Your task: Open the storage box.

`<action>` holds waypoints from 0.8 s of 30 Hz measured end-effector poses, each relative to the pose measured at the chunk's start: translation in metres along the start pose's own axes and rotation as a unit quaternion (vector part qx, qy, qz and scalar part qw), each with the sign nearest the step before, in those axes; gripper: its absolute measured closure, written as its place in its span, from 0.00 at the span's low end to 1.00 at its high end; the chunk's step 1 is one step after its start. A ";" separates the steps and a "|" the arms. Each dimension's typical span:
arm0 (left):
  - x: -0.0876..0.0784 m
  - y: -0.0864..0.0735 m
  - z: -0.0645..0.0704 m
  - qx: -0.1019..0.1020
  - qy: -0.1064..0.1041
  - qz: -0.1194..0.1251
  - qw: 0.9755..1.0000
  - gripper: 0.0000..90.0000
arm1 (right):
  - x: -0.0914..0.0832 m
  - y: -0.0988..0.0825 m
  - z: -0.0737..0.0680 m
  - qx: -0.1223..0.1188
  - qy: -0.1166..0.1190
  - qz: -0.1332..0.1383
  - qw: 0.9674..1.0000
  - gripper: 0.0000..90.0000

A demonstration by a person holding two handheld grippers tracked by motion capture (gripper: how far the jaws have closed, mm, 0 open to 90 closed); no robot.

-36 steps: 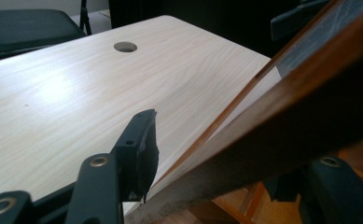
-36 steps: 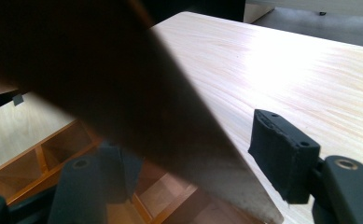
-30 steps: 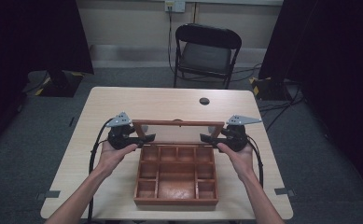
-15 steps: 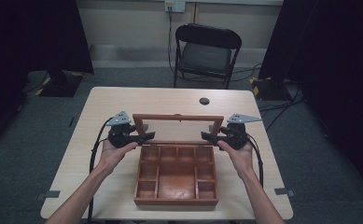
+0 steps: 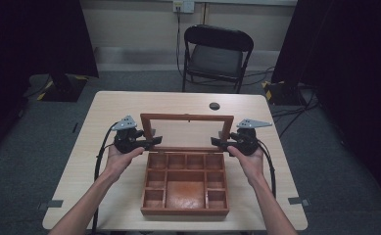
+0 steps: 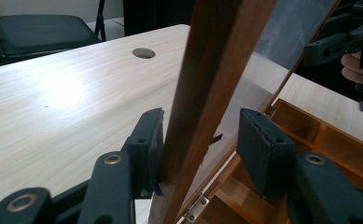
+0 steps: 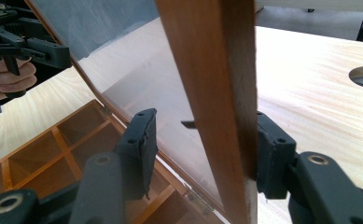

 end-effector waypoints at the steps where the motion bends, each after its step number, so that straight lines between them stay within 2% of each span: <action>1: 0.000 -0.001 0.000 -0.003 -0.001 -0.003 1.000 0.57 | 0.001 -0.001 0.001 0.000 -0.002 -0.001 1.000 0.53; 4: 0.002 -0.001 -0.002 -0.006 0.000 0.000 1.000 0.58 | 0.003 -0.004 0.002 0.005 0.007 0.000 1.000 0.49; 9: 0.003 -0.002 -0.004 -0.005 0.002 -0.002 1.000 0.58 | 0.003 -0.010 0.006 0.009 0.006 -0.005 1.000 0.49; 12: 0.006 -0.005 -0.007 -0.010 0.004 -0.006 1.000 0.60 | 0.005 -0.012 0.008 0.009 0.001 -0.010 1.000 0.49; 16: 0.006 -0.005 -0.008 -0.010 0.005 -0.006 1.000 0.60 | 0.005 -0.013 0.009 0.008 -0.003 -0.010 1.000 0.52; 17: 0.005 -0.006 -0.009 -0.006 0.007 -0.013 1.000 0.60 | 0.006 -0.013 0.010 0.009 -0.004 -0.010 1.000 0.53; 20: 0.006 -0.006 -0.009 -0.009 0.004 -0.007 1.000 0.60 | 0.006 -0.014 0.010 0.008 -0.005 -0.013 1.000 0.54; 24: 0.007 -0.008 -0.011 -0.012 0.007 -0.012 1.000 0.61 | 0.008 -0.015 0.012 0.010 -0.009 -0.013 1.000 0.55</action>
Point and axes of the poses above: each handheld gripper's, and its own axes: x roughly forward along the jaws, y roughly out of its top, z roughly to its right, the point moved 6 cm from there along x, roughly forward along the jaws, and after that the axes turned 1 degree about y, right-handed, at the moved point
